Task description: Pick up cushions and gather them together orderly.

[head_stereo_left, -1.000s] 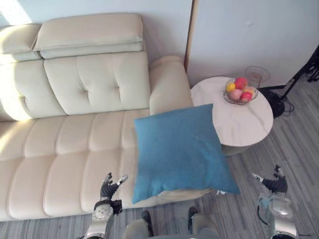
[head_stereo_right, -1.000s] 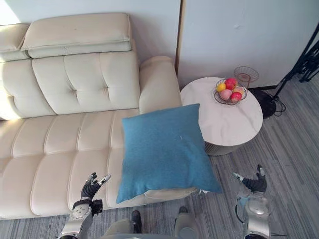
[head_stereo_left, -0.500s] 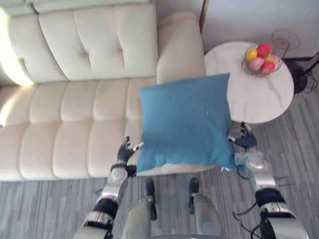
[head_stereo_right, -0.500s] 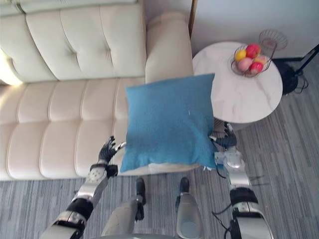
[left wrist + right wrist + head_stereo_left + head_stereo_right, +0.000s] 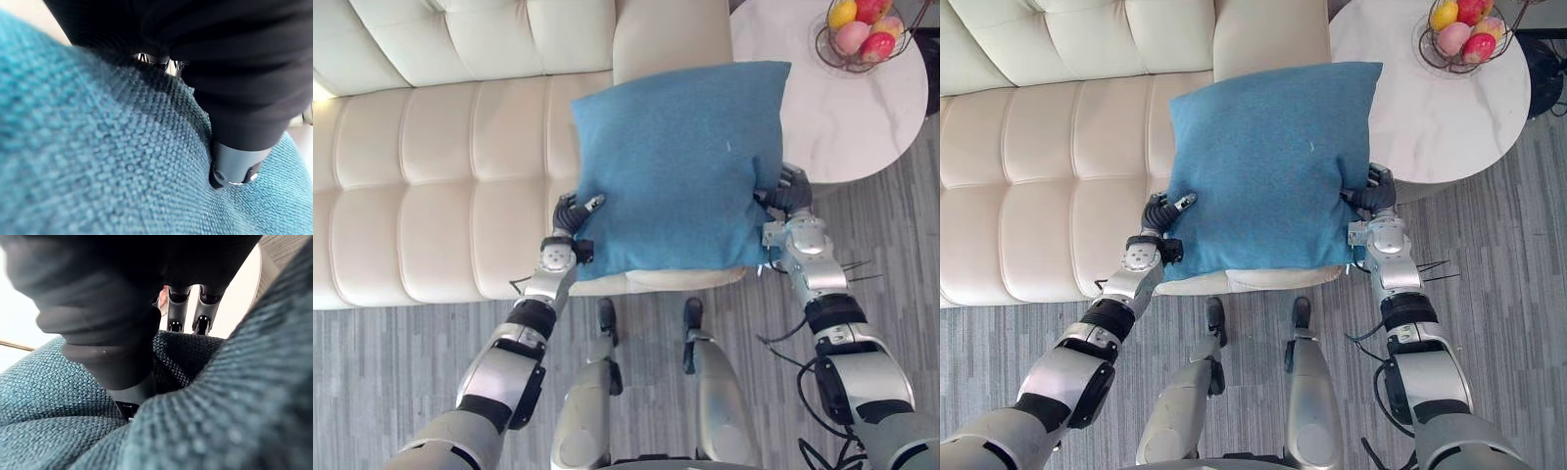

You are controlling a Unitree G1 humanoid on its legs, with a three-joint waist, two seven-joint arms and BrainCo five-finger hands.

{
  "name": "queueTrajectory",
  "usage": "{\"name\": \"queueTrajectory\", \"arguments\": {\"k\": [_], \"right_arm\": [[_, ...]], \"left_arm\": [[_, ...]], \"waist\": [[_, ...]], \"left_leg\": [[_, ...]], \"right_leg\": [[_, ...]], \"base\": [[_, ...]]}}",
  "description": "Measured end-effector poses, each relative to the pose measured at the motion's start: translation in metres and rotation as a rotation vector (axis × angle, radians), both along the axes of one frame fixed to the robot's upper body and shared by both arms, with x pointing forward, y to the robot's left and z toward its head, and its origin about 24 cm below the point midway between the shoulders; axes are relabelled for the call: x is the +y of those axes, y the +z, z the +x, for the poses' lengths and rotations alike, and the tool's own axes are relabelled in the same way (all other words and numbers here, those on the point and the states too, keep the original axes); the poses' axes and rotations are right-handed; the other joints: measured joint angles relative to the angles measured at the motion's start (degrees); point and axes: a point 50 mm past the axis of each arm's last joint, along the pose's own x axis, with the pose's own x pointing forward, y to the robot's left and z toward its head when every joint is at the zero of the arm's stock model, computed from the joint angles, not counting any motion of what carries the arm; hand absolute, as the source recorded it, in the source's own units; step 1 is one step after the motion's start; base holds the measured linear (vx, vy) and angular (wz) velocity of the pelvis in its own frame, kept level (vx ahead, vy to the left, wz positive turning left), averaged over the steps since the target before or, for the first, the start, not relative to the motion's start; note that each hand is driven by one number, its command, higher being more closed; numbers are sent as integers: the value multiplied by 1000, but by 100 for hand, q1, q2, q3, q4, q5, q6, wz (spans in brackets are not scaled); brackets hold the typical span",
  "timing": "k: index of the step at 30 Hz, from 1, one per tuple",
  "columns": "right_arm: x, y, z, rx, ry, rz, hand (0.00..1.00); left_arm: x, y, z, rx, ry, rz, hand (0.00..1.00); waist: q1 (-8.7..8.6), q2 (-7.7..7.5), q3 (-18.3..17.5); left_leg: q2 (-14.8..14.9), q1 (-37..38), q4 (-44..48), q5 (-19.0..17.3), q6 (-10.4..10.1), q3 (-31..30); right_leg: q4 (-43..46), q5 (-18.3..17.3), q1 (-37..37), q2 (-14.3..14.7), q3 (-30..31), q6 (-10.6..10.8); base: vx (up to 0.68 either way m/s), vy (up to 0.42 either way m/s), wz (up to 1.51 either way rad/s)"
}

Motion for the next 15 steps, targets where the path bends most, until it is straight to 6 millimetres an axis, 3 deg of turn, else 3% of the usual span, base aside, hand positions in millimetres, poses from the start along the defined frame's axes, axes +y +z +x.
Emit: {"name": "queueTrajectory", "arguments": {"k": [5, 9, 13, 15], "right_arm": [[9, -10, -20, -50, 48, 22, 100], [18, -33, -50, -50, 78, 60, 100], [29, -51, -84, -54, 84, 120, 100], [34, -55, -99, -60, 84, 117, 100]], "left_arm": [[-8, 13, -6, -84, -34, -19, 100], [-8, 1, -33, -113, -47, -71, 100], [-5, -24, -71, -83, -45, -119, 100], [-3, -35, -90, -64, -36, -148, 100]], "waist": [[2, 0, 0], [-22, 2, -10], [-70, 4, -31], [-62, 14, -235]], "left_leg": [[-9, 179, -79, -1, -1, 3], [-46, 514, -224, -41, -20, -6], [-54, 915, -305, -101, -7, -52], [-58, 1001, -306, -143, -3, -90]], "right_leg": [[-6, -58, 168, 2, 2, -7], [-20, -175, 452, -1, -6, 26], [-49, -304, 875, -9, -75, 56], [-67, -358, 992, -15, -139, 54]], "base": [[59, -35, 3], [77, -23, 3], [79, -34, 7], [78, -32, 11]]}}
